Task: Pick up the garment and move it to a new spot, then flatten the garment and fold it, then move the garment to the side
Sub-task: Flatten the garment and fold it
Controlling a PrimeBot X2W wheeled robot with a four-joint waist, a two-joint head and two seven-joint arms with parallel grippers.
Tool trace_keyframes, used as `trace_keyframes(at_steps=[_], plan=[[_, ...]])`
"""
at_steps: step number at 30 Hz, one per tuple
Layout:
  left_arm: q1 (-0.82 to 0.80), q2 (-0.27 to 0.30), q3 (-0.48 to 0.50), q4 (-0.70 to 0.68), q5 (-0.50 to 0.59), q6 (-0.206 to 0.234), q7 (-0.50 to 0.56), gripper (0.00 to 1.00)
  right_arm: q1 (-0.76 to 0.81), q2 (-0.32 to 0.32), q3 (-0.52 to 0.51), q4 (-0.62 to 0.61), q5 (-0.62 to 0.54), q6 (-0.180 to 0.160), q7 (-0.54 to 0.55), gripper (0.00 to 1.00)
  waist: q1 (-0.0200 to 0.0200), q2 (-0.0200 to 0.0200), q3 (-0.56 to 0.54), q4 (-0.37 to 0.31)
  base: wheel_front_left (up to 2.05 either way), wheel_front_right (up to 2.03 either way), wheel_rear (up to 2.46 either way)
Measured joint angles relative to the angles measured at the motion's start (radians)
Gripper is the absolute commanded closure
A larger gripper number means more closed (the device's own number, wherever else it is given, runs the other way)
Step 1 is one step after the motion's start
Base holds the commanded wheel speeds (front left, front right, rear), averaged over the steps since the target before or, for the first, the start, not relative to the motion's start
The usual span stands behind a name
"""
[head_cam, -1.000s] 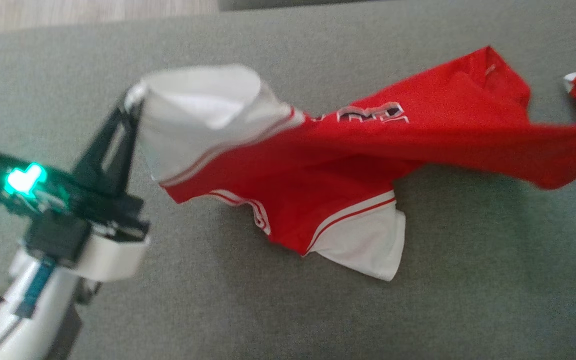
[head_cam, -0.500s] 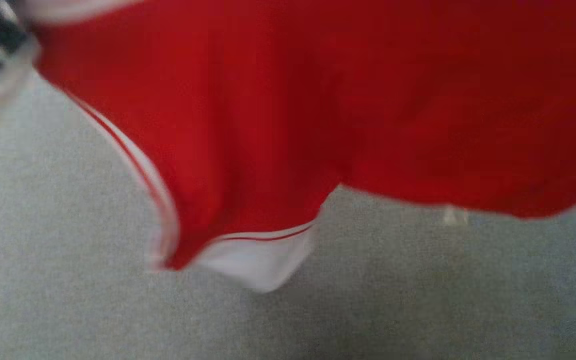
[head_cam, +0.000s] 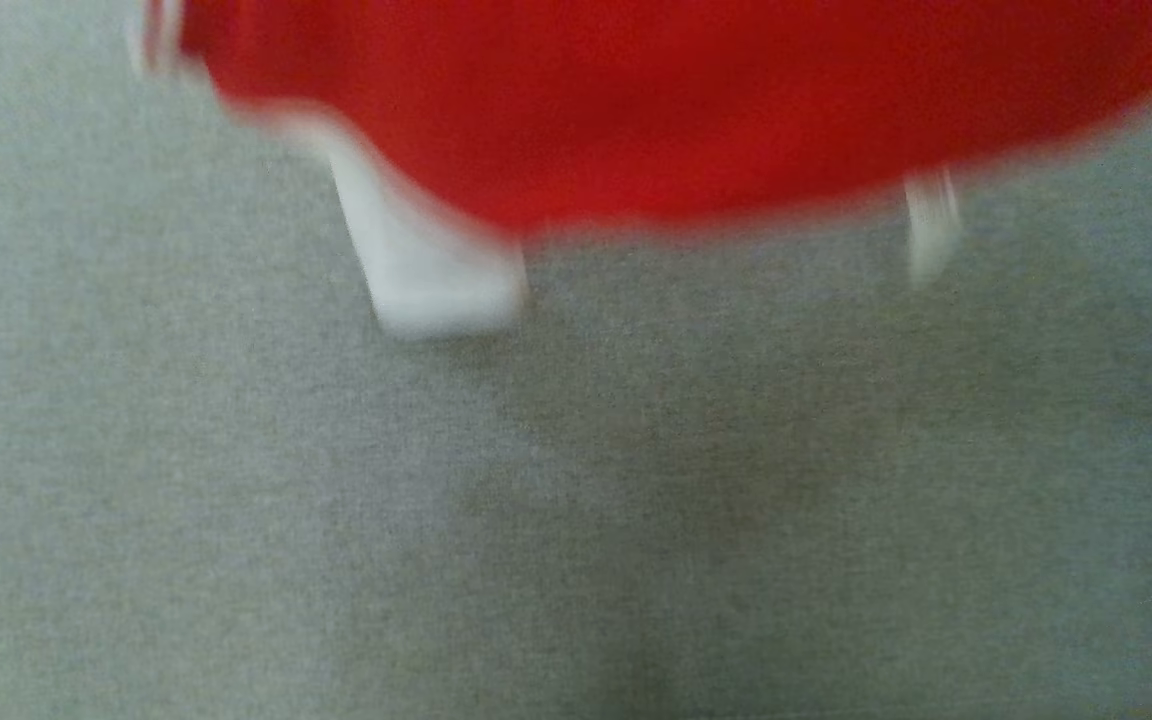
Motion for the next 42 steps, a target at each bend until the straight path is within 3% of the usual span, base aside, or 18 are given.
trace_keyframes(at_steps=[5,10,17,18,19,24,26,32,36,42], plan=[[-0.128,-0.044,-0.013,0.078,0.037,-0.001,-0.047,1.0,-0.149,-0.021,0.081,0.086,0.001,0.0,-0.063,1.0,-0.0001,0.0,0.083,0.012,0.0,0.0,0.0],[-0.102,-0.042,-0.049,0.041,0.024,-0.002,-0.053,1.0,-0.175,-0.083,0.169,0.122,0.041,0.0,-0.116,1.0,-0.0004,0.0,0.128,0.032,0.0,0.0,0.0],[0.149,-0.003,-0.068,-0.109,-0.032,-0.008,-0.053,1.0,-0.116,-0.111,0.254,0.17,0.101,0.0,-0.175,1.0,-0.0004,0.0,0.155,0.053,0.0,0.0,0.0],[0.271,0.013,-0.071,-0.169,-0.05,-0.01,-0.053,1.0,-0.056,-0.111,0.282,0.185,0.109,0.0,-0.184,1.0,-0.0004,0.0,0.151,0.055,0.0,0.0,0.0],[0.271,0.013,-0.071,-0.169,-0.05,-0.01,-0.053,1.0,-0.056,-0.111,0.282,0.185,0.109,0.0,-0.184,1.0,-0.0004,0.0,0.151,0.055,0.0,0.0,0.0],[0.587,0.056,-0.079,-0.356,-0.067,-0.001,-0.053,1.0,0.125,-0.11,0.31,0.219,0.126,0.0,-0.202,1.0,-0.0006,0.0,0.113,0.05,0.0,0.0,0.0],[0.73,0.074,-0.079,-0.428,-0.073,0.018,-0.052,1.0,0.204,-0.104,0.282,0.213,0.133,0.0,-0.202,1.0,-0.0007,0.0001,0.09,0.048,0.0,0.0,0.0],[1.147,0.122,-0.1,-0.544,-0.09,0.1,-0.052,1.0,0.523,-0.048,0.059,0.134,0.089,0.0,-0.204,1.0,-0.0009,0.0001,0.017,0.033,0.0,0.0,0.0],[1.303,0.126,-0.123,-0.598,-0.097,0.135,-0.052,1.0,0.772,0.031,-0.09,0.065,0.028,0.0,-0.204,1.0,-0.0009,0.0001,-0.024,0.022,0.0,0.0,0.0],[1.46,0.126,-0.136,-0.632,-0.132,0.175,-0.051,1.0,1.089,0.086,-0.206,-0.031,-0.078,0.0,-0.204,1.0,-0.0009,0.0001,-0.071,0.015,0.0,0.0,0.0]])
